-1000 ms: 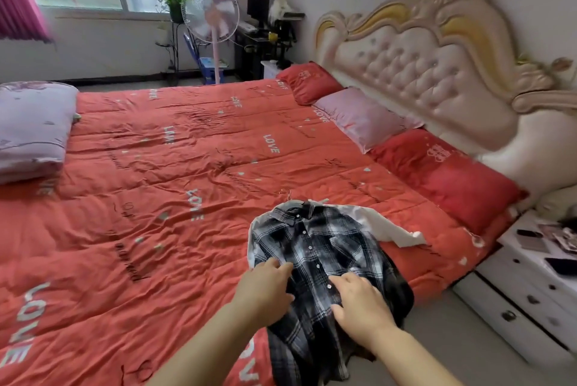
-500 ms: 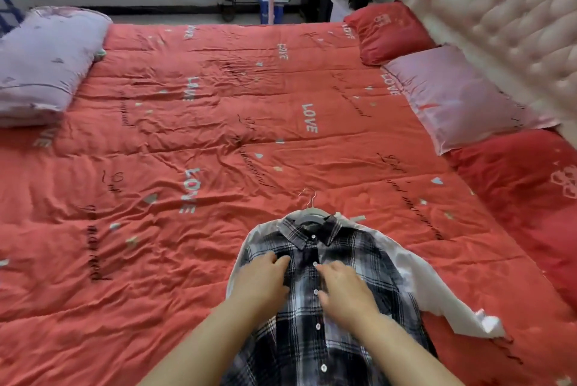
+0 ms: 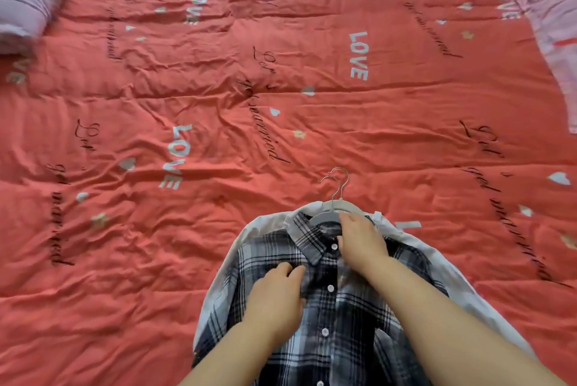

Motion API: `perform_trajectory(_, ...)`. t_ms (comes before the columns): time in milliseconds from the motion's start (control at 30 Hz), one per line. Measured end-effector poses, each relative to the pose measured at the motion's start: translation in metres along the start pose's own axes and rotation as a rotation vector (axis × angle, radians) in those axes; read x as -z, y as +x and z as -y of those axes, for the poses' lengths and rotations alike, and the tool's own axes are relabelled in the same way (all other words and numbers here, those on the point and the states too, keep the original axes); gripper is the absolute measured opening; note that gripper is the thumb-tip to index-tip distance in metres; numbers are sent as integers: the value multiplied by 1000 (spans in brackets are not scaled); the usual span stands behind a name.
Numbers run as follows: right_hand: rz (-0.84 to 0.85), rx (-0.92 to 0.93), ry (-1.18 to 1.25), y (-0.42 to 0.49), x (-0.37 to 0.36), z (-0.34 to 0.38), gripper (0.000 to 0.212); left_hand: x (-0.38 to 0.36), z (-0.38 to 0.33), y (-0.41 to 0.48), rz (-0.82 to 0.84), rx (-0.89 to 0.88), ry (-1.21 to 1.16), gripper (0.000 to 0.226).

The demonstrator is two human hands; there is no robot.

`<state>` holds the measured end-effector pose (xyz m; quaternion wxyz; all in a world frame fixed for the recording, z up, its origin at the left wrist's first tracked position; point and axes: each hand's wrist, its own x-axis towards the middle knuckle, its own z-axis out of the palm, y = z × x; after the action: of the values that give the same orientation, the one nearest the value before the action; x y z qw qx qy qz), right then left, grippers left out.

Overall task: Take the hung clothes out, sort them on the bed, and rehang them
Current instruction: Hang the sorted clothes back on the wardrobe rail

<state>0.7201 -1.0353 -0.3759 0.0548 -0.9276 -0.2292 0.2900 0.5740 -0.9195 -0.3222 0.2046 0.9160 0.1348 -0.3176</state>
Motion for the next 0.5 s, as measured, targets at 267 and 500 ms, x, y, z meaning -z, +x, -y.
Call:
perform_trajectory(267, -83, -2, -155, 37, -22, -7, 40, -14, 5, 20, -26, -1, -43, 54)
perform_trajectory(500, -294, 204, 96, -14, 8, 9, 27, 6, 12, -5, -348, -45, -113, 59)
